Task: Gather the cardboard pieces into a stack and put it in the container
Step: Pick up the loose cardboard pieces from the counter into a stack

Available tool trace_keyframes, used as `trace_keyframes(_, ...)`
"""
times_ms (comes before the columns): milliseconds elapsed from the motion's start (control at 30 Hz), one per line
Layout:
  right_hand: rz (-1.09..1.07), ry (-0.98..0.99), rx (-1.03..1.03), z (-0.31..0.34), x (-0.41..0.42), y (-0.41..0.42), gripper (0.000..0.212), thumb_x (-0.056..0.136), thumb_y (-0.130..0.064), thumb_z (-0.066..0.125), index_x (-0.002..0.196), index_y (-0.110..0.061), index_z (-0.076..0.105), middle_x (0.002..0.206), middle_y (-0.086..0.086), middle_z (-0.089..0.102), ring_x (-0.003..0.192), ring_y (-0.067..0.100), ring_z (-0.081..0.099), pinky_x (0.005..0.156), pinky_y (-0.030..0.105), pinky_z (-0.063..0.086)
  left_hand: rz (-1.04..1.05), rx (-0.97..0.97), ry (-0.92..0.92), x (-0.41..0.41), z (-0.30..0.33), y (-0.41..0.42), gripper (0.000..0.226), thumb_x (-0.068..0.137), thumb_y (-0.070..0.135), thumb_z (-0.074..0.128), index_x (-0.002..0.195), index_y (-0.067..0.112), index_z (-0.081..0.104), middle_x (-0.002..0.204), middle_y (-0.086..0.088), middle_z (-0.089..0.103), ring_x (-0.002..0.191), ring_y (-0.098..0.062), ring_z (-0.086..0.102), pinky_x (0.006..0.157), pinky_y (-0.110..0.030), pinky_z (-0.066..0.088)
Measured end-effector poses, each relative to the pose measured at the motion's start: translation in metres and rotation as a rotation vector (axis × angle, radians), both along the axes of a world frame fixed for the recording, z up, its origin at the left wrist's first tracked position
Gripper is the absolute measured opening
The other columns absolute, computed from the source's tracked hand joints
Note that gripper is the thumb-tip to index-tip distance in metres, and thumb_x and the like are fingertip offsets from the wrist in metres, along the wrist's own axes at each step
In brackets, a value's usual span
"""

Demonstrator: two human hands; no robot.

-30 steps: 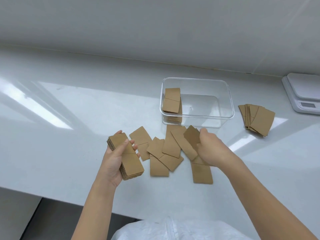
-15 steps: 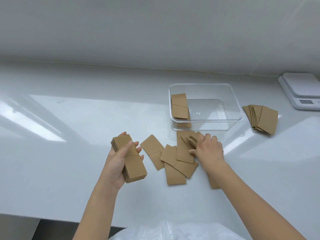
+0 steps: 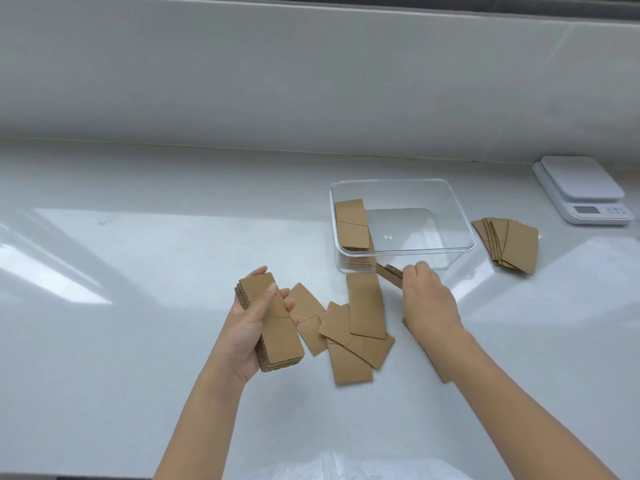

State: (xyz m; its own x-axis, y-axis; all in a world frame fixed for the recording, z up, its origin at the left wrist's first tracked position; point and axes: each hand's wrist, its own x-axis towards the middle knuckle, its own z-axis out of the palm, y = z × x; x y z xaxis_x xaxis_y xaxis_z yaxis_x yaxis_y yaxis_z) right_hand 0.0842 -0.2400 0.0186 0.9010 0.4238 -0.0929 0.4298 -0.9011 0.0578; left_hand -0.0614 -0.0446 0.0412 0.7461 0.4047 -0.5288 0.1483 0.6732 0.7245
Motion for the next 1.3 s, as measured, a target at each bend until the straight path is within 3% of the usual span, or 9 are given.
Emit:
trace_keyframes(133, -0.107, 0.204, 0.614, 0.043, -0.01, 0.007, 0.004, 0.092, -0.004, 0.048, 0.091, -0.007, 0.051, 0.096, 0.005, 0.048, 0.077, 0.022, 0.045, 0.06, 0.026, 0.033, -0.028, 0.045, -0.031, 0.002, 0.002, -0.002, 0.05, 0.072, 0.04, 0.065, 0.121, 0.036, 0.056, 0.105, -0.011, 0.061, 0.086, -0.023, 0.063, 0.072, -0.041, 0.057)
trace_keyframes(267, -0.303, 0.915, 1.269, 0.071, -0.019, 0.018, 0.019, 0.094, -0.006, 0.05, 0.105, -0.007, 0.065, 0.098, 0.007, 0.071, 0.085, 0.018, 0.069, 0.075, 0.028, 0.058, -0.099, 0.042, -0.074, 0.004, 0.004, -0.007, 0.078, 0.044, 0.064, 0.079, 0.116, 0.04, 0.06, 0.105, -0.01, 0.063, 0.084, -0.02, 0.067, 0.073, -0.042, 0.059)
trace_keyframes(333, -0.339, 1.176, 1.41, 0.073, -0.024, 0.022, 0.02, 0.094, -0.003, 0.049, 0.106, -0.005, 0.065, 0.097, 0.008, 0.072, 0.083, 0.016, 0.071, 0.077, 0.028, 0.059, -0.137, 0.015, -0.12, 0.003, 0.005, -0.011, 0.084, 0.039, 0.065, 0.08, 0.116, 0.04, 0.06, 0.106, -0.012, 0.061, 0.084, -0.021, 0.067, 0.072, -0.041, 0.058)
trace_keyframes(433, -0.384, 1.252, 1.45, 0.065, -0.029, 0.033, 0.026, 0.091, -0.001, 0.053, 0.117, 0.003, 0.059, 0.107, 0.021, 0.068, 0.094, 0.029, 0.069, 0.087, 0.039, 0.057, -0.186, 0.034, -0.134, 0.005, 0.01, -0.014, 0.087, 0.039, 0.068, 0.079, 0.12, 0.043, 0.056, 0.111, -0.011, 0.066, 0.092, -0.026, 0.067, 0.074, -0.043, 0.058)
trace_keyframes(667, -0.318, 0.979, 1.203, 0.046, -0.054, 0.055, 0.023, 0.081, -0.008, 0.071, 0.1, -0.006, 0.057, 0.079, 0.004, 0.064, 0.066, 0.01, 0.063, 0.061, 0.02, 0.054, -0.217, 0.096, -0.09, 0.003, 0.012, -0.023, 0.05, 0.075, 0.029, 0.069, 0.124, 0.021, 0.058, 0.121, -0.016, 0.066, 0.104, -0.032, 0.066, 0.079, -0.049, 0.056)
trace_keyframes(867, -0.211, 0.867, 0.978, 0.036, -0.071, 0.06, 0.033, 0.053, -0.046, 0.076, 0.066, -0.019, 0.063, 0.085, -0.002, 0.072, 0.078, 0.026, 0.067, 0.079, 0.047, 0.058, -0.263, 0.047, -0.04, -0.004, 0.008, -0.021, 0.024, 0.069, 0.02, 0.068, 0.091, 0.023, 0.077, 0.101, -0.012, 0.075, 0.083, -0.023, 0.07, 0.077, -0.044, 0.055)
trace_keyframes(1000, -0.141, 0.858, 0.942, 0.032, -0.069, 0.059, 0.018, 0.072, -0.027, 0.079, 0.075, -0.013, 0.068, 0.088, -0.01, 0.069, 0.076, 0.01, 0.063, 0.077, 0.03, 0.054, -0.248, 0.043, 0.009, -0.007, 0.004, -0.015, 0.039, 0.067, 0.018, 0.066, 0.105, 0.011, 0.069, 0.088, -0.008, 0.075, 0.069, -0.02, 0.071, 0.055, -0.032, 0.055)
trace_keyframes(1133, -0.199, 0.623, 0.932, 0.025, -0.043, 0.035, 0.014, 0.076, -0.023, 0.076, 0.087, -0.021, 0.068, 0.083, -0.003, 0.067, 0.069, 0.008, 0.058, 0.06, 0.006, 0.045, -0.148, -0.03, 0.062, -0.008, 0.002, -0.001, 0.029, 0.071, 0.019, 0.072, 0.098, 0.009, 0.072, 0.084, -0.01, 0.075, 0.067, -0.018, 0.071, 0.055, -0.034, 0.057)
trace_keyframes(1300, -0.4, 0.4, 0.42, 0.002, -0.001, -0.03, 0.051, 0.073, -0.025, 0.078, 0.117, -0.013, 0.054, 0.118, 0.011, 0.054, 0.105, 0.024, 0.054, 0.088, 0.034, 0.045, -0.013, -0.064, 0.125, -0.007, -0.008, 0.017, 0.03, 0.07, 0.03, 0.069, 0.095, 0.014, 0.068, 0.082, 0.002, 0.077, 0.074, -0.012, 0.073, 0.068, -0.037, 0.058)
